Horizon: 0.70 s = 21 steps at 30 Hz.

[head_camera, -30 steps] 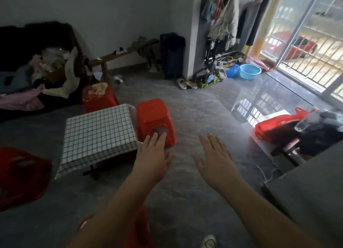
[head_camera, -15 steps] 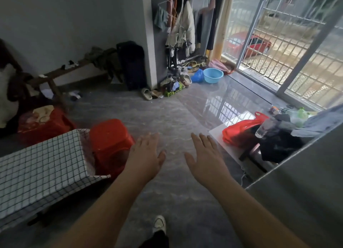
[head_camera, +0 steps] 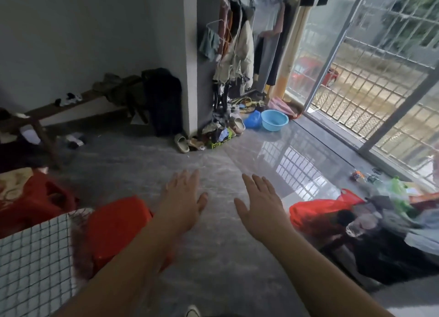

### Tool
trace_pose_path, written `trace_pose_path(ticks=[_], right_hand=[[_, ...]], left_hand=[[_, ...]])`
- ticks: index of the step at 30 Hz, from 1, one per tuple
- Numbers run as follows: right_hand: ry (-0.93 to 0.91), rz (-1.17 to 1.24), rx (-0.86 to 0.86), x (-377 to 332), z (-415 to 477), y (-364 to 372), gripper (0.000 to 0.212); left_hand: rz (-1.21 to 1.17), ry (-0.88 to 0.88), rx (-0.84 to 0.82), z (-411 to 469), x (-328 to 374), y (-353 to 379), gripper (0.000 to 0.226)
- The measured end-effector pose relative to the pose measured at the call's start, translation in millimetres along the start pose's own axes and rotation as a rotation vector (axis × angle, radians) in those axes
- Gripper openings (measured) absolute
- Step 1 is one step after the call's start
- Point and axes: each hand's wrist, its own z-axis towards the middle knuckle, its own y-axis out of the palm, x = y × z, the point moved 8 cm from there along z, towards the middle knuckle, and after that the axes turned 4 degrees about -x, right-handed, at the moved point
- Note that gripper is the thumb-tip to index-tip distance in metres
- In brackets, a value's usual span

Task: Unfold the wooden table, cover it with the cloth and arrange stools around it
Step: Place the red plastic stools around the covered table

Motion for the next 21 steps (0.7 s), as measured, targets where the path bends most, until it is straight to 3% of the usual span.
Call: trace_pose_path(ticks=[10, 21], right_hand=[[-0.179, 0.01, -0.091, -50, 213, -13, 0.067], [-0.719, -0.117, -0.247, -160, 444, 10, 0.064]], left_hand=[[-0.018, -0.212, 0.104, 163, -87, -40, 0.07], [-0.049, -0.712, 0.239, 258, -168, -66, 0.068]])
